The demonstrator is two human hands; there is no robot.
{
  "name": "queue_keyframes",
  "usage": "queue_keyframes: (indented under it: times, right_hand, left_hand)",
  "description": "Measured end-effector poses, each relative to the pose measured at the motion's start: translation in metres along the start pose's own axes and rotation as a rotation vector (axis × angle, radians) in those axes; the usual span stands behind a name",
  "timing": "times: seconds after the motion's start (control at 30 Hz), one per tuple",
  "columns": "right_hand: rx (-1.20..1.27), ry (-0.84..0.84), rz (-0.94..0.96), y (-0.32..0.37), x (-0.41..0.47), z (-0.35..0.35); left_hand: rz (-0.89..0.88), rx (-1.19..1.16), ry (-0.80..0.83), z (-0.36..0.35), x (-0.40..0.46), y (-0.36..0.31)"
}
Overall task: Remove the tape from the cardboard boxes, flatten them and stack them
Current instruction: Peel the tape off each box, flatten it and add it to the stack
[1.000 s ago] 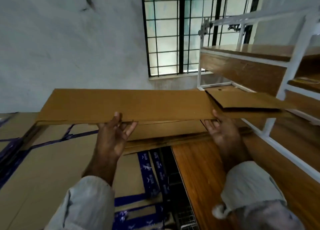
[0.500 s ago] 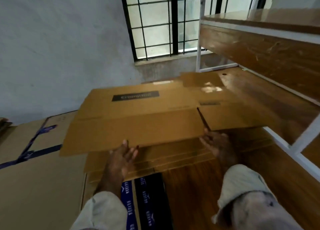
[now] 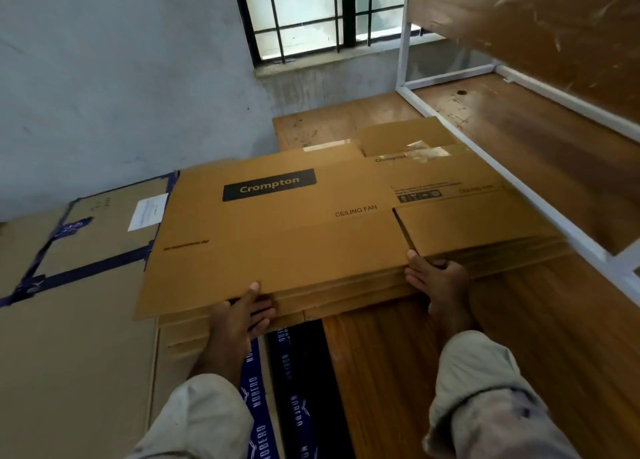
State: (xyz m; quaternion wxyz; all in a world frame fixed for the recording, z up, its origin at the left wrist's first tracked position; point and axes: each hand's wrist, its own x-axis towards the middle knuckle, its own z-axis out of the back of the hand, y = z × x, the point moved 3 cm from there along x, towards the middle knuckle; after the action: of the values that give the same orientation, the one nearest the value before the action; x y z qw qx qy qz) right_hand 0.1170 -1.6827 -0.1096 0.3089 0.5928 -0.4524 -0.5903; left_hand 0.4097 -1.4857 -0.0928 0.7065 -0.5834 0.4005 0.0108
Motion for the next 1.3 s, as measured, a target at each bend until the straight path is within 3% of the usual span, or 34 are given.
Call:
queue_keyframes:
  times: [0.13, 0.27, 0.37, 0.47, 0.6, 0.77, 1.03, 1.3]
  right_hand:
    - [-0.076, -0.117, 0.02, 0.0, -0.001, -0.006]
    - [-0.076, -0.157, 0.008, 0.004, -0.006, -0.011]
    - [-0.206, -0.16, 0.123, 0.008, -0.023, -0.012]
    - [-0.423, -0.058, 0.304, 0.012, -0.06, -0.018]
    - [-0.587, 0.122, 0.472, 0.01, -0.123, -0.027]
    - [-0.71, 0.199, 0.589, 0.005, -0.202, -0.016]
    - [-0.836, 0.204, 0.825, 0.001, -0.326, 0.04]
    - [-0.913, 0.246, 0.867, -0.052, -0.468, 0.143]
  left_hand:
    - [-0.01, 0.297, 0.043, 0.008, 0.004, -0.016]
    - [-0.065, 0.621, 0.23, 0.017, -0.001, -0.027]
    - [-0.286, 0.826, 0.291, 0.019, -0.009, -0.025]
    - [-0.663, 0.978, 0.21, 0.017, -0.027, -0.021]
    - [-0.979, 0.993, 0.137, 0.014, -0.064, -0.013]
    - [-1.124, 0.93, 0.126, 0.028, -0.123, -0.002]
    - [-1.297, 0.789, 0.104, 0.093, -0.23, 0.043]
    - [-1.269, 0.73, 0.093, 0.178, -0.343, 0.142]
